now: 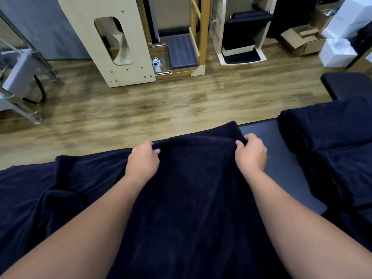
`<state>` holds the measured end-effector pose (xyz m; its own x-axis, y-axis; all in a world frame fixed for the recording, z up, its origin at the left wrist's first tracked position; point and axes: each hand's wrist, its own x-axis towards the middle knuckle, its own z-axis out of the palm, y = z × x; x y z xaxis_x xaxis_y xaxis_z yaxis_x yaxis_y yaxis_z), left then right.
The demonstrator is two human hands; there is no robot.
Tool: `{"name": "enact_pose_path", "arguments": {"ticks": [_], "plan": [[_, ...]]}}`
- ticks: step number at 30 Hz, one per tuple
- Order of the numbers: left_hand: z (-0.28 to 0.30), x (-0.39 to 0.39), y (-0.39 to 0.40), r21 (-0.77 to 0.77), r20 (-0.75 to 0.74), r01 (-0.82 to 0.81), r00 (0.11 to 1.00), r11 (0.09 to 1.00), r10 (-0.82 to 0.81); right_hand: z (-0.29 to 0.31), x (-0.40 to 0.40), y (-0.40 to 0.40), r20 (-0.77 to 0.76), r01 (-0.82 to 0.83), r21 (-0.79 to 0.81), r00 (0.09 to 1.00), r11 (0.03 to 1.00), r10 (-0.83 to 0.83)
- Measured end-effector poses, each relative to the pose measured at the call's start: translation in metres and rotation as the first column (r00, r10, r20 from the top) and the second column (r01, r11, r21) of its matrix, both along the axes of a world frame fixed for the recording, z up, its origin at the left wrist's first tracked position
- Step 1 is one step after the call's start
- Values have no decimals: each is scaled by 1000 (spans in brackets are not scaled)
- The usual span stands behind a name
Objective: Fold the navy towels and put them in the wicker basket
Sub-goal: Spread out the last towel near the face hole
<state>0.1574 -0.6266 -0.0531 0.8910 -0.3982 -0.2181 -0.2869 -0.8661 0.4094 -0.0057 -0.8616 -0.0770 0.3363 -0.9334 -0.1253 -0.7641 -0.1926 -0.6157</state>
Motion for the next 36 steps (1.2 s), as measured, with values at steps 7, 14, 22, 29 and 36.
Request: {"name": "enact_pose_path", "arguments": {"ticks": [7, 14, 22, 29, 36], "plan": [[-9, -48, 15, 94, -171, 516, 851, 851, -497, -10, -6, 44, -379, -501, -359, 849, 787, 368], [-25, -82, 52, 345, 49, 529, 814, 775, -578, -16, -6, 131, -519, -629, 22, 657, 777, 547], [-10, -52, 173, 376, 348, 186, 880, 908, -324, 5, 38, 201, -443, -843, 70, 453, 534, 773], [-14, -10, 291, 510, 182, -271, 961, 816, 206, 23, 112, 310, -334, -942, -39, 327, 333, 884], [-15, 23, 327, 335, 86, -189, 982, 923, 170, 13, 178, 400, -464, -943, -81, 321, 322, 825]]}}
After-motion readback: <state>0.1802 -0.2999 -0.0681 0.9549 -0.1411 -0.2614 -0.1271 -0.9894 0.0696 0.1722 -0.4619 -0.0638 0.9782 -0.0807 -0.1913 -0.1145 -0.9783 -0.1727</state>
